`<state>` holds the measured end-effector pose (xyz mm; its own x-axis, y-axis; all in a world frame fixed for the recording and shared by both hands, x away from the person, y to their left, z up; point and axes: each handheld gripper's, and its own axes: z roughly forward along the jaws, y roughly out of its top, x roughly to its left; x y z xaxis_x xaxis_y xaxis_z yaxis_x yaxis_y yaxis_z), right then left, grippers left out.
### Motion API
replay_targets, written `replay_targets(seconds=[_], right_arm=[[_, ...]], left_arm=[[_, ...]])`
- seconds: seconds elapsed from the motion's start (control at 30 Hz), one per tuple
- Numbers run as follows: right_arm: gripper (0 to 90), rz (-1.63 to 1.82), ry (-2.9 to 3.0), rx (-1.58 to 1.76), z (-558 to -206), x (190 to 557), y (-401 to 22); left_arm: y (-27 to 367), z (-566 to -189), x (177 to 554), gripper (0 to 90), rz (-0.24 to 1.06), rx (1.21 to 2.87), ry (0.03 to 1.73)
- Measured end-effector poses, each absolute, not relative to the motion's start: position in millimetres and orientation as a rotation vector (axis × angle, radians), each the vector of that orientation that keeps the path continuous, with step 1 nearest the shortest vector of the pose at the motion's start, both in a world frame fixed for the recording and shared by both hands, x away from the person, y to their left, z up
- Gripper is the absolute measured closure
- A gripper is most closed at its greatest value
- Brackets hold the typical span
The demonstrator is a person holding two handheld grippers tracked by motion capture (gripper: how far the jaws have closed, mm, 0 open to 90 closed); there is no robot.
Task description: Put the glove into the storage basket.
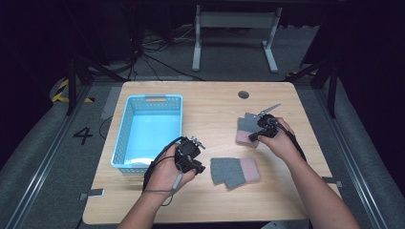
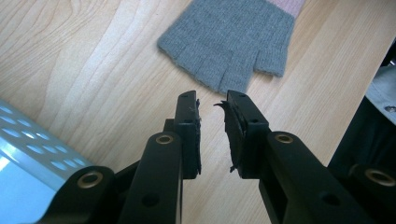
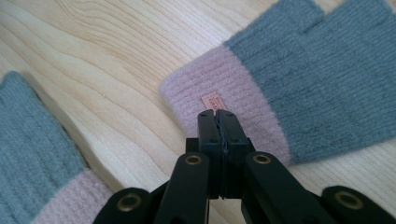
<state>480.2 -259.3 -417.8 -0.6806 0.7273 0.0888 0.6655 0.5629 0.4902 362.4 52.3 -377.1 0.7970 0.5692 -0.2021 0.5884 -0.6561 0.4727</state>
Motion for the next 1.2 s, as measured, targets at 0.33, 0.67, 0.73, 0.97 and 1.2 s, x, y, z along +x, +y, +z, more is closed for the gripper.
replay_targets(seconds=[0.33,0.67,0.73,0.97,1.2], right_arm=[[90.0,0.750,2.682,1.220,-425,481,-263],[90.0,0.699,2.678,1.245,-423,475,-279],[90.0,0.685,2.674,1.255,-422,473,-284],[90.0,0.670,2.661,1.278,-421,470,-295],[90.0,0.657,2.636,1.321,-421,467,-306]], left_arm=[[51,-377,362,75.4,-0.047,2.465,0.850],[48,-377,363,75.3,-0.050,2.469,0.844],[47,-378,363,75.3,-0.053,2.468,0.845],[46,-377,364,74.9,-0.053,2.470,0.838],[43,-376,366,74.7,-0.055,2.469,0.824]])
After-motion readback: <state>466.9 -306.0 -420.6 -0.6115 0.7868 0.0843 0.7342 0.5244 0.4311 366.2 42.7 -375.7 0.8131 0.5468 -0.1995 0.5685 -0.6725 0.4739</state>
